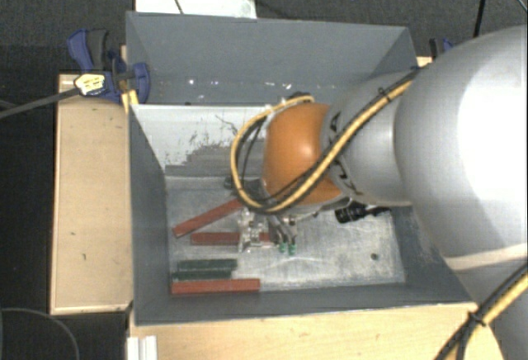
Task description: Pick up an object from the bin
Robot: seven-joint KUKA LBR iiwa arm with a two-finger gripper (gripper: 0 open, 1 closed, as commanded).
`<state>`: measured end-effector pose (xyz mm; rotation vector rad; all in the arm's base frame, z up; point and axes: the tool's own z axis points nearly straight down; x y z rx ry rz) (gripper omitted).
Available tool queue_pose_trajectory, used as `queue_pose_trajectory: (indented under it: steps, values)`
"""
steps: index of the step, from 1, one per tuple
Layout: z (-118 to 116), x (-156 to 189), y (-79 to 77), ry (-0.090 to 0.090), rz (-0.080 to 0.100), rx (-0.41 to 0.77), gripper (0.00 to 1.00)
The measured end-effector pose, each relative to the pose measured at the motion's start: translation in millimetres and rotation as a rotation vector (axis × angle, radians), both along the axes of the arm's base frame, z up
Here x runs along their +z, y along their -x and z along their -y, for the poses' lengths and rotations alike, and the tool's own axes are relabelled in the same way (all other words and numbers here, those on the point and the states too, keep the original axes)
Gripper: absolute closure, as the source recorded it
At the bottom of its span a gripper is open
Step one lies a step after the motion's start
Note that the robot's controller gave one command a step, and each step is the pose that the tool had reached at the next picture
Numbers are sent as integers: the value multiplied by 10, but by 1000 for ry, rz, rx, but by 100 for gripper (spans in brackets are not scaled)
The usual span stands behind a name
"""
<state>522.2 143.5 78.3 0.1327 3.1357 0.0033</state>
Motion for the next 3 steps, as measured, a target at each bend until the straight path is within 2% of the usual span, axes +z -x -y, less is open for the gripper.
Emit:
queue_pose_trajectory:
  steps: [1, 2, 3]
  values:
    - [0, 0, 0, 0, 0, 0, 100]
    - [122, 438, 11, 2, -7, 4, 100]
    - [-332, 1441, 124, 1, -1, -24, 100]
